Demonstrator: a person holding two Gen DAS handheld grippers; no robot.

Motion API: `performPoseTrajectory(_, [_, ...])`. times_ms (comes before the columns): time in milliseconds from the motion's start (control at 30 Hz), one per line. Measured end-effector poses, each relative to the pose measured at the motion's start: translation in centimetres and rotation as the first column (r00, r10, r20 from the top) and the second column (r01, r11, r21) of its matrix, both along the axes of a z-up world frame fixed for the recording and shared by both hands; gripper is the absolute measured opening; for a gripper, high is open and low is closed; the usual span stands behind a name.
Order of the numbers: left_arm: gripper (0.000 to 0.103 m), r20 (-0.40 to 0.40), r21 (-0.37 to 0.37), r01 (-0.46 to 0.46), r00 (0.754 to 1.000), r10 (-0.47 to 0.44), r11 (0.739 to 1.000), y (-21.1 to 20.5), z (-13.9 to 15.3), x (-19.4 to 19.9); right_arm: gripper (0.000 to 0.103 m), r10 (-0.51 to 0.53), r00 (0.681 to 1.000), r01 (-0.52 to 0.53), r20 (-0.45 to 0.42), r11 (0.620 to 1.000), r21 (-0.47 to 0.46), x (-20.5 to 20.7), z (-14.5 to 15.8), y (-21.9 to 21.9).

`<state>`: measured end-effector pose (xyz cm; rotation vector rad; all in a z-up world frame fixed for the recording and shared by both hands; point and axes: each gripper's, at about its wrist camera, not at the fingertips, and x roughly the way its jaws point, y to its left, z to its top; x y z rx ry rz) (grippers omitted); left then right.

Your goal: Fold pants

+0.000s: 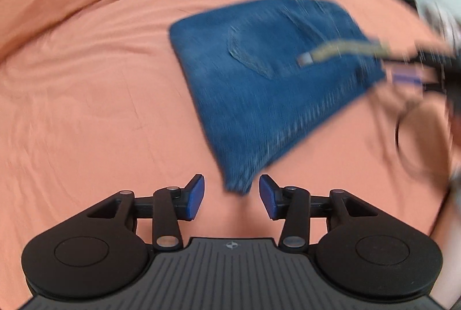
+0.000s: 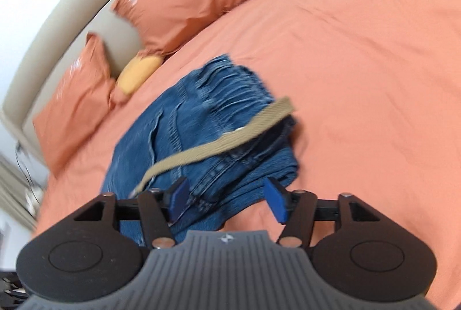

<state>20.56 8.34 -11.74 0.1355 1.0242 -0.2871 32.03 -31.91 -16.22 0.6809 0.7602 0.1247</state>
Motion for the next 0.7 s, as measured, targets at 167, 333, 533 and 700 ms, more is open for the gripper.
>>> performPoseTrajectory(167, [0.059,-0.059,-0.135,-0.144,0.989,0.137,0.98,1.8,0.2,4.1,0.066,-0.069,0.997,0.071,-0.02,0.993,0.092,0.9,-0.7,-2.3])
performPoseTrajectory(333, [0.064,-0.121,-0.162,-0.214,0.973,0.195,0.963,2.4,-0.9,8.0,0.067,-0.108,0.993,0.115,-0.056,0.985,0.126,3.0,-1.8,-3.6])
performPoseTrajectory(533, [0.067,-0.186,-0.145,-0.24,0.959,0.212,0.96,2.8,-2.8,12.5,0.068,-0.084,0.992,0.1,-0.09,0.976,0.191,5.4,-3.7,-3.6])
performPoseTrajectory(700, [0.068,-0.204,-0.153,-0.237,0.958,0.204,0.959,3.3,-3.9,15.2,0.066,-0.049,0.995,0.065,-0.087,0.979,0.192,6.5,-4.3,-3.4])
